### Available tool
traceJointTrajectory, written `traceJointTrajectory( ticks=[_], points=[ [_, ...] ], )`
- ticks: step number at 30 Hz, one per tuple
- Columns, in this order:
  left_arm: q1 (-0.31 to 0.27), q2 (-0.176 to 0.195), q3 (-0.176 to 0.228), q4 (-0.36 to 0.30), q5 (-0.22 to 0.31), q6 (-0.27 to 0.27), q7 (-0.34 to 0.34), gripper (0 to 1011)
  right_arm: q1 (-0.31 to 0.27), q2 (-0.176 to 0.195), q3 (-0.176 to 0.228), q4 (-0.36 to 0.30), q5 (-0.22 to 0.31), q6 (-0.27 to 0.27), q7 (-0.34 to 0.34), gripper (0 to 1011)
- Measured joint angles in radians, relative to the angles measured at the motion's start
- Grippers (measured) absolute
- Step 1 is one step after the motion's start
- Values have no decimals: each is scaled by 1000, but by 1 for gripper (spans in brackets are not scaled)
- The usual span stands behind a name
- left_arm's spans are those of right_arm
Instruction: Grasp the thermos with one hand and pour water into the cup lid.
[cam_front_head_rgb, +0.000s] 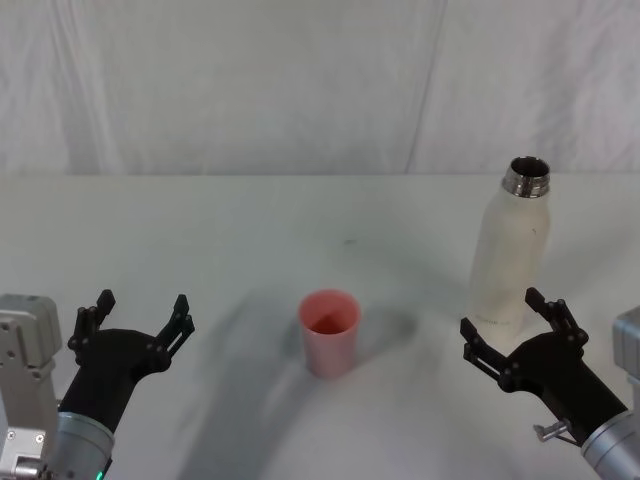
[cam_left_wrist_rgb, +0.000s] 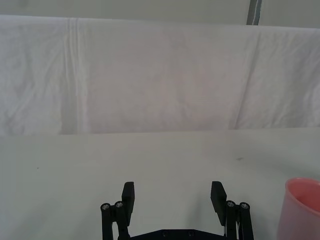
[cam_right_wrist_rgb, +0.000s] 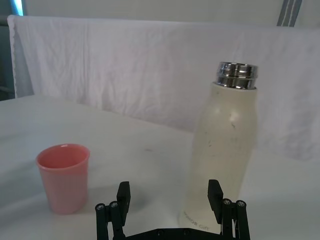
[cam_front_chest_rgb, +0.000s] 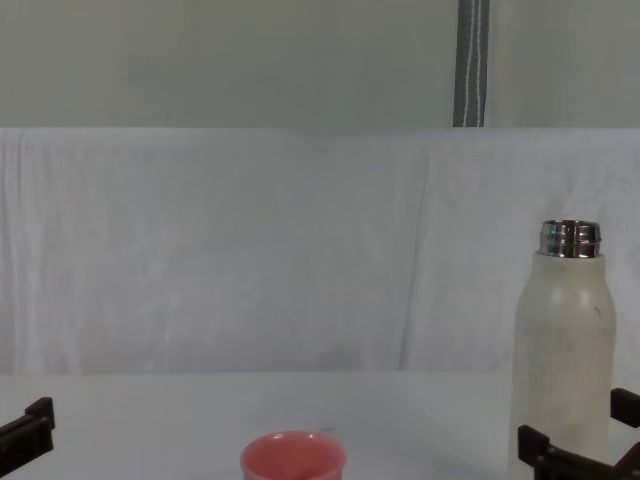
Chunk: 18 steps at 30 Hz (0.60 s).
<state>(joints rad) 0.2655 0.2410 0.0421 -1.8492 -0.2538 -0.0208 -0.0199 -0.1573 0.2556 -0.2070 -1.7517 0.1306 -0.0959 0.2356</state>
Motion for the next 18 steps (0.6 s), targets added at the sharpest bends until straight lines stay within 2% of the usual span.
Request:
traceJointTrajectory(
  ticks=[18],
  points=[
    [0,0,0,0,0,0,0,1001,-3,-8,-7,-4,-13,10,-11,1001]
  ],
)
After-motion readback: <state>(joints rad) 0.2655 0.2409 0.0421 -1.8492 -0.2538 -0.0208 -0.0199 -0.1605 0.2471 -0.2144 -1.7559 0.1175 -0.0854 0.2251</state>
